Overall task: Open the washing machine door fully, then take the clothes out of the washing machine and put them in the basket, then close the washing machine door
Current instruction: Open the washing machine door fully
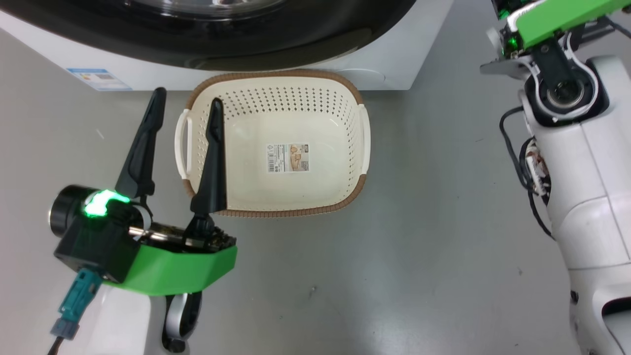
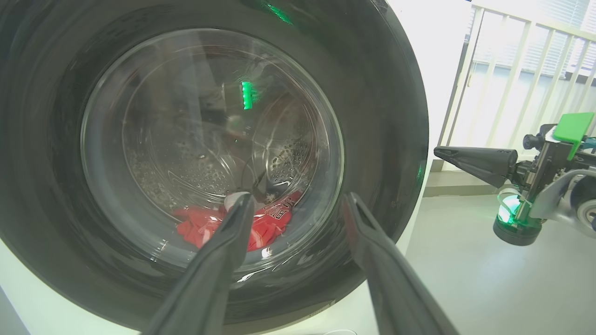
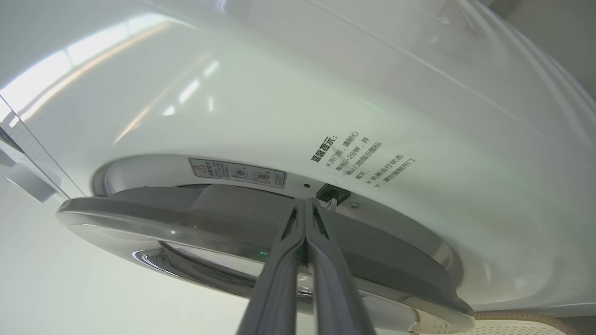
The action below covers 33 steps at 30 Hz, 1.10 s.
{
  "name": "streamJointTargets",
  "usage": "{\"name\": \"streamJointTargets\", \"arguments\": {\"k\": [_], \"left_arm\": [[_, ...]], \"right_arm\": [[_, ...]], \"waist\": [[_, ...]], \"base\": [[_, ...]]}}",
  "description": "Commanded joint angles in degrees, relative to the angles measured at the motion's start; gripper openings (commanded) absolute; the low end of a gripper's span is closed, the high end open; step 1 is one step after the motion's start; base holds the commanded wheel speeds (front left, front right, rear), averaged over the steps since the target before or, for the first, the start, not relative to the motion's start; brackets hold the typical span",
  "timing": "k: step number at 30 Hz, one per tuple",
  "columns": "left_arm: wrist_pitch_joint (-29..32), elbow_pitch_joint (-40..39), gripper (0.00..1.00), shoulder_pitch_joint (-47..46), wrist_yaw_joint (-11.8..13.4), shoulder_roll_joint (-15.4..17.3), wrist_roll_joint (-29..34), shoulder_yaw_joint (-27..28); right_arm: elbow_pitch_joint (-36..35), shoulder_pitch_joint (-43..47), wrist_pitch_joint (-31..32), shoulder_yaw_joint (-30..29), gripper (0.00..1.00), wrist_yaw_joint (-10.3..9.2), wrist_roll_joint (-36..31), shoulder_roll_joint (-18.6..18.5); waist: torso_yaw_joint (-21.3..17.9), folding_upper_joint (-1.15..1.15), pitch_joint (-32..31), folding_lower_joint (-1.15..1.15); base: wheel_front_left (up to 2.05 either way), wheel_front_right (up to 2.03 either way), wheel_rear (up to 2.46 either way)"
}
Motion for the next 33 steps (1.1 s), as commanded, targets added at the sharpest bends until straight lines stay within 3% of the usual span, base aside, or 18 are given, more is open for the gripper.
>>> {"name": "streamJointTargets", "arguments": {"k": [1, 33], "left_arm": [[-0.22, -1.56, 1.0, -0.42, -0.26, 1.06, 0.61, 1.67], [-0.22, -1.32, 1.0, -0.57, 0.52, 1.06, -0.62, 0.32]], "right_arm": [[-1.03, -1.6, 0.85, 0.25, 0.0, 0.03, 0.6, 0.77], [8.87, -13.35, 19.43, 2.38, 0.0, 0.03, 1.98, -1.91]], "waist": [[0.28, 0.0, 0.25, 0.0], [3.87, 0.0, 3.69, 0.0]], "base": [[0.0, 0.0, 0.0], [0.0, 0.0, 0.0]]}}
